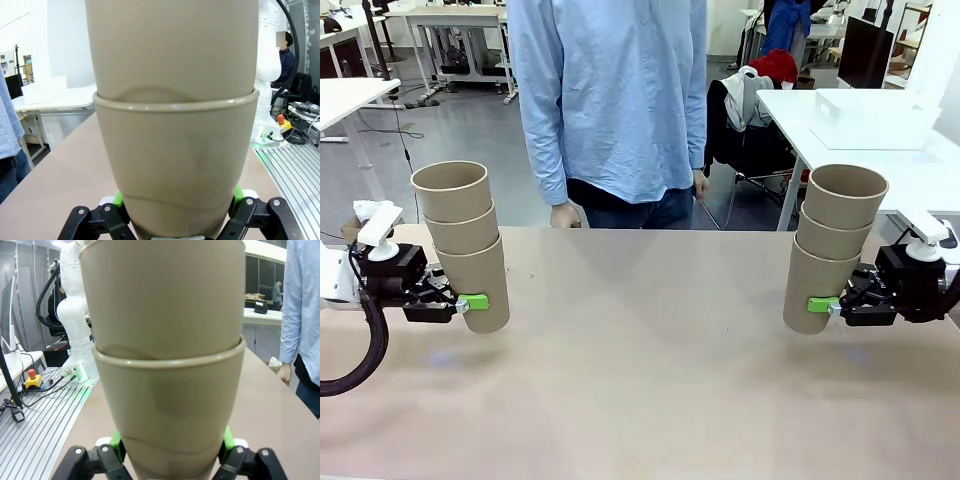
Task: Stack the cups and store them in the basket.
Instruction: Place the stack of Reusable plastic cups into the Pantry Basket.
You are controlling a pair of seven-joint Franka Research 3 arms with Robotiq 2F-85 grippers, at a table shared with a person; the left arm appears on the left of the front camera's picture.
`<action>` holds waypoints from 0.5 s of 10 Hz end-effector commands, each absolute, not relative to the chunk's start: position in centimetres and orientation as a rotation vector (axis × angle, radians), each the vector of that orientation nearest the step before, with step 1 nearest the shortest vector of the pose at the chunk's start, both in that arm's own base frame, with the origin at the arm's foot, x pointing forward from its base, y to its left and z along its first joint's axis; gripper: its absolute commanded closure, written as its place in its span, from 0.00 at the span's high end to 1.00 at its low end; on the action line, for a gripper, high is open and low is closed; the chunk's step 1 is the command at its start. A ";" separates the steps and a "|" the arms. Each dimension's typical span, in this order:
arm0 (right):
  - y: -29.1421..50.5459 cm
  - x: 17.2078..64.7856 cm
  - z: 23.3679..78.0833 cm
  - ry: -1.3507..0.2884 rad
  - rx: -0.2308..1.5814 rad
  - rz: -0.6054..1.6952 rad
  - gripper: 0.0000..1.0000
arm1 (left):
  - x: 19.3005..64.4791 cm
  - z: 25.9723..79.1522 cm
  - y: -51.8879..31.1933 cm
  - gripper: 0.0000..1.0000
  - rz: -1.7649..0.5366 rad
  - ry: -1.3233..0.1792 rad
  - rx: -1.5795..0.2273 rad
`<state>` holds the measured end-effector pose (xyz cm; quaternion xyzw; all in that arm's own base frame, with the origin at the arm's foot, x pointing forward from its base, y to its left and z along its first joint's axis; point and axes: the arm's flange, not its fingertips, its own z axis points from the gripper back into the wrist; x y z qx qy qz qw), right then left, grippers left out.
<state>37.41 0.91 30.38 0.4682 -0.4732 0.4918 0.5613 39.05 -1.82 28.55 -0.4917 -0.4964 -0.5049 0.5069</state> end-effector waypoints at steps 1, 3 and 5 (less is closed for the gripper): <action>1.0 37.5 30.8 -1.125 1.098 1.168 0.85 | 38.9 28.9 -1.9 0.84 -1.222 -1.211 -1.189; 1.0 37.5 30.8 -1.125 1.098 1.168 0.85 | 38.9 28.9 -1.9 0.84 -1.222 -1.211 -1.189; 1.0 37.5 30.8 -1.125 1.098 1.168 0.85 | 38.9 28.9 -1.9 0.84 -1.222 -1.211 -1.189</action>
